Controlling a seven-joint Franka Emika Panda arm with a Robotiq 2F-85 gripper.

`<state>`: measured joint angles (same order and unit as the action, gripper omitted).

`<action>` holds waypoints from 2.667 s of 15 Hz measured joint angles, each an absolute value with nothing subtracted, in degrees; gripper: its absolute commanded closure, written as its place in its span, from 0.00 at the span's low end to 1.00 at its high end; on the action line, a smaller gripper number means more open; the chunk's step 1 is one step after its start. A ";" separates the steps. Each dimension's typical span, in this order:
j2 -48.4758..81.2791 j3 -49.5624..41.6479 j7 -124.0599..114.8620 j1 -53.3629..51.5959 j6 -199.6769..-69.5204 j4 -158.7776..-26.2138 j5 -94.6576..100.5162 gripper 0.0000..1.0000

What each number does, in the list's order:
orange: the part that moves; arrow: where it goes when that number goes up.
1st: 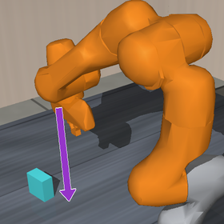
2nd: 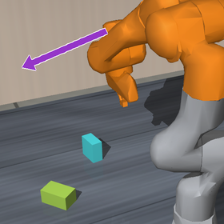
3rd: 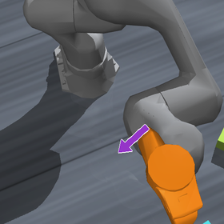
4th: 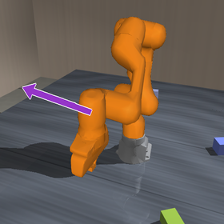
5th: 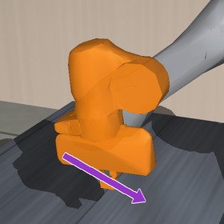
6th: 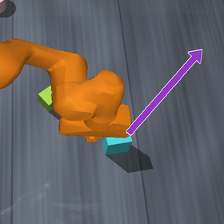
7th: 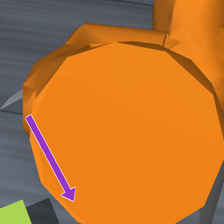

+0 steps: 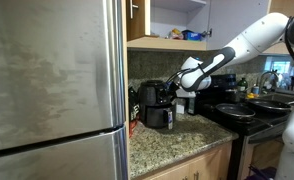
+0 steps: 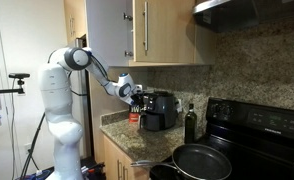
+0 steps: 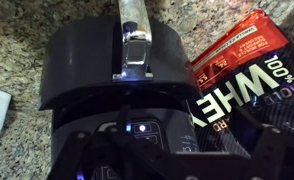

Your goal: Switch off the air fryer

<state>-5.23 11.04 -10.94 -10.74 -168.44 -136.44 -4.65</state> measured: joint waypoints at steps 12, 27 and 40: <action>0.17 11.20 -11.74 -11.78 -164.91 -132.45 -6.50 0.00; 7.86 9.11 -21.46 -11.84 -169.09 -124.91 4.32 0.00; 11.03 7.20 -28.90 -13.91 -170.64 -121.88 9.29 0.00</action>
